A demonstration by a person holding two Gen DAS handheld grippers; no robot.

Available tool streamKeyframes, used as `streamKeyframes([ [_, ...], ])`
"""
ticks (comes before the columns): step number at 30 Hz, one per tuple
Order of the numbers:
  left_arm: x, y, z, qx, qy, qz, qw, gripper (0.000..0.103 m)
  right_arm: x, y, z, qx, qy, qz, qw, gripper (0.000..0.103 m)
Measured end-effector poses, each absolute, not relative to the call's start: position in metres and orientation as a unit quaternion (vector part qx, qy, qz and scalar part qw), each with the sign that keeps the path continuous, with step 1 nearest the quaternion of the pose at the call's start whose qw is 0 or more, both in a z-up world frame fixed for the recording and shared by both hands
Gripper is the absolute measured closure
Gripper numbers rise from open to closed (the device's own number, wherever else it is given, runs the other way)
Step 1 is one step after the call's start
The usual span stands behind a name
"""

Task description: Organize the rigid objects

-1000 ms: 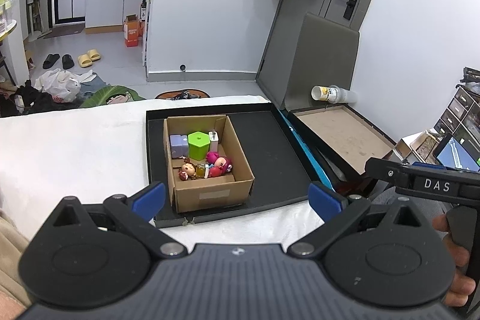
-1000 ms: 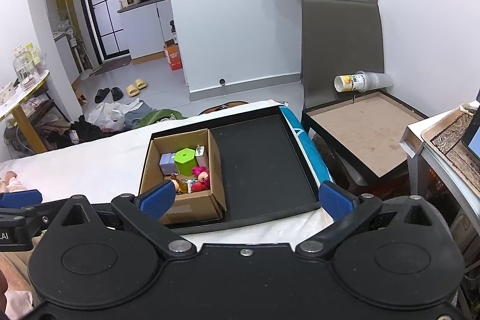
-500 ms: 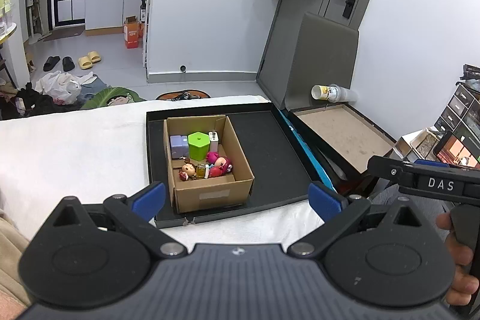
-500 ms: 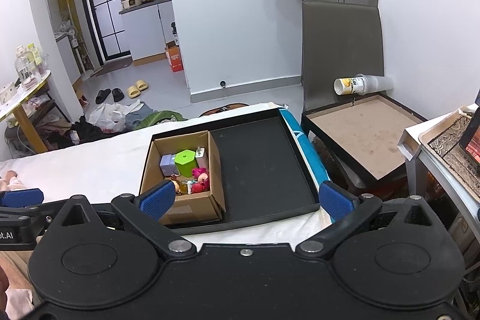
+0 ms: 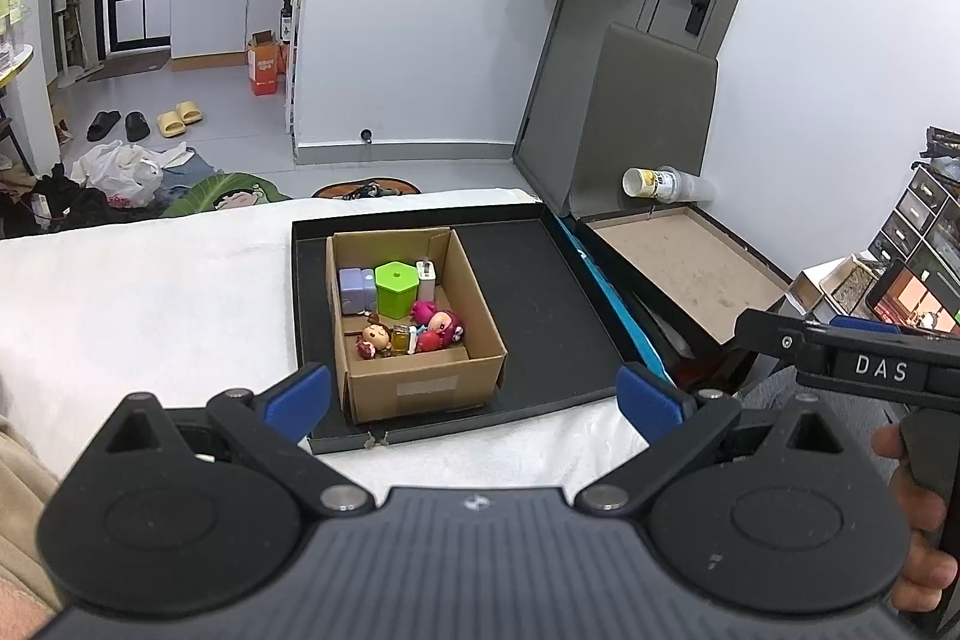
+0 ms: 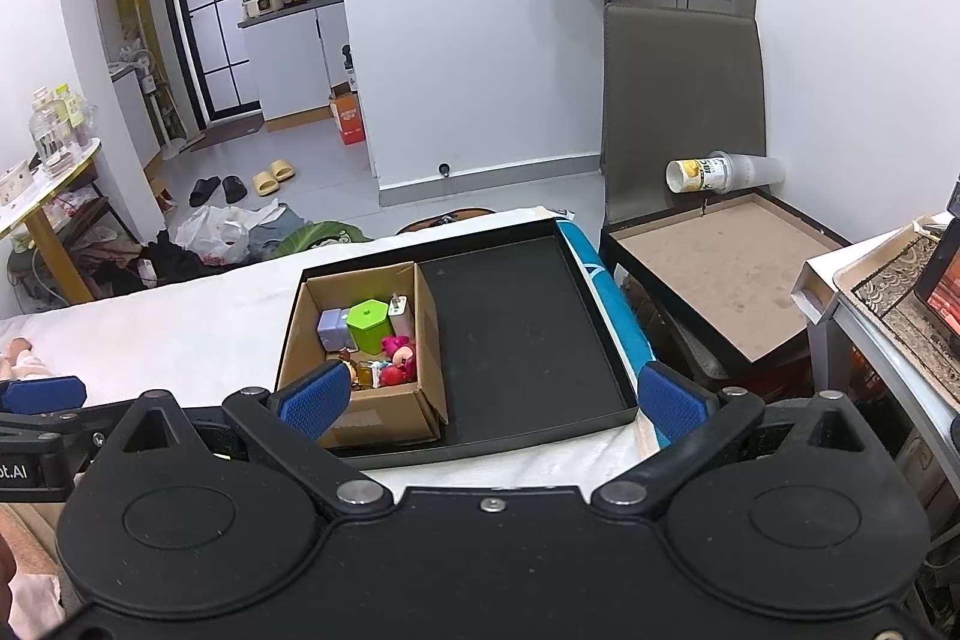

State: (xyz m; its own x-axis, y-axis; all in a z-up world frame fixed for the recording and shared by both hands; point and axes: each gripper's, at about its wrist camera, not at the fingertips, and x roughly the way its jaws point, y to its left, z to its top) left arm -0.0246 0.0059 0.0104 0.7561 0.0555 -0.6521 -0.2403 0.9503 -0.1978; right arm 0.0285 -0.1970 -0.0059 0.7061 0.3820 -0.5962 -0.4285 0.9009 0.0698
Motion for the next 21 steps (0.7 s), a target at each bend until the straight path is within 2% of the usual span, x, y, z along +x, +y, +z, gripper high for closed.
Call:
streamKeyframes([
  [21, -0.0232, 0.0016, 0.0080, -0.134, 0.339, 0.075, 0.928, 0.002, 0.0335, -0.2025, -0.0037, -0.040, 0.315, 0.206, 0.926, 0.000],
])
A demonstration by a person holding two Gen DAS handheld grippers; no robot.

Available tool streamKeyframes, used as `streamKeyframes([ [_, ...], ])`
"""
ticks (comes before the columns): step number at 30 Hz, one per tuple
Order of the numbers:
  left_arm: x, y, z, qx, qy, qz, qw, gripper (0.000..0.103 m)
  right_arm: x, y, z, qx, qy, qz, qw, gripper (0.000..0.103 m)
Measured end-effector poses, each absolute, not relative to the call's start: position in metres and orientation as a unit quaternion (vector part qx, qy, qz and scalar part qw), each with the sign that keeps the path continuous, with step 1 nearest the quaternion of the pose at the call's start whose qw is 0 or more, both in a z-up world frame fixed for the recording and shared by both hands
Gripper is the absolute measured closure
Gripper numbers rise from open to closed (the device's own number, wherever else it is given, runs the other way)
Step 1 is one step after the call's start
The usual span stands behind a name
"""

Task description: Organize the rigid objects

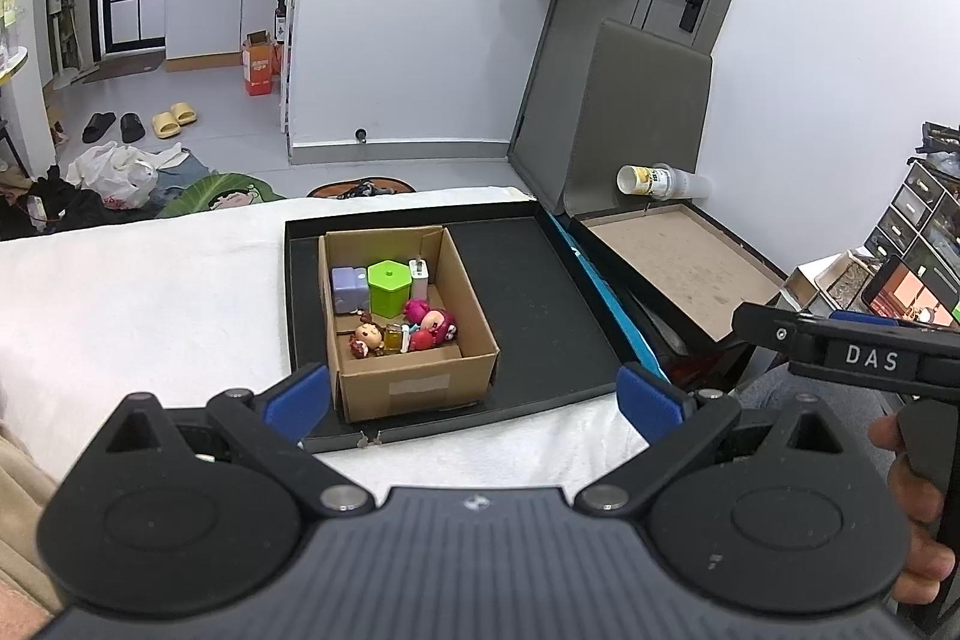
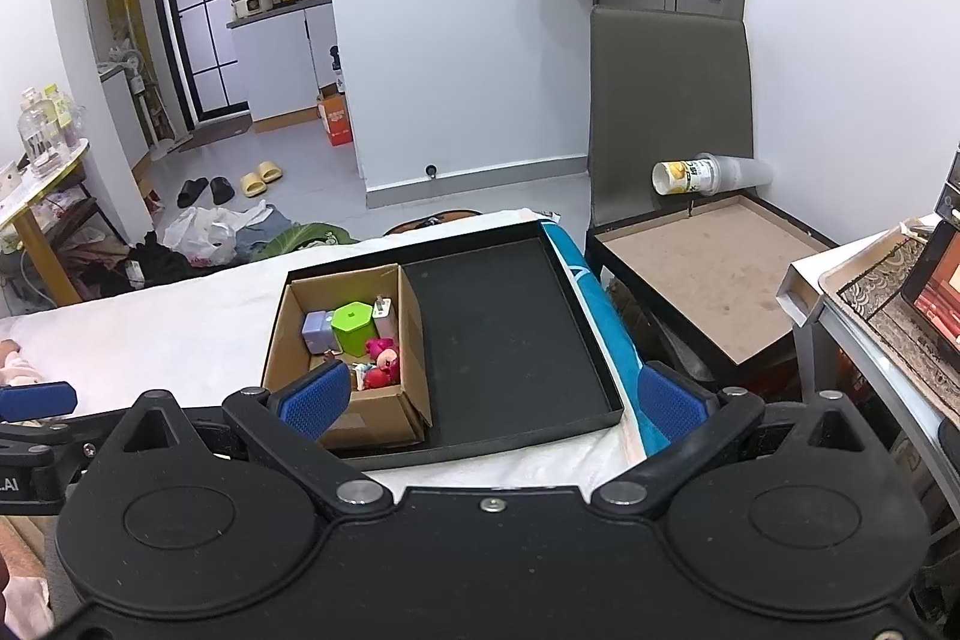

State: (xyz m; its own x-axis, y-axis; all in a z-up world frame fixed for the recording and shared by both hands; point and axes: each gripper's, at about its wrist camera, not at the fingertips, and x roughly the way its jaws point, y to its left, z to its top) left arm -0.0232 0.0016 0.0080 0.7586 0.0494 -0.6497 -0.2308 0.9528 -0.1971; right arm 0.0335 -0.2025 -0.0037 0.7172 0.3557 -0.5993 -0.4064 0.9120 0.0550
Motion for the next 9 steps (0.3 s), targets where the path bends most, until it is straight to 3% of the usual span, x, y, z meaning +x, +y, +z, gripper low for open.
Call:
streamKeyframes([
  [9, -0.0252, 0.0010, 0.0087, -0.136, 0.335, 0.076, 0.929, 0.002, 0.0346, -0.2015, -0.0057, -0.043, 0.315, 0.204, 0.926, 0.000],
])
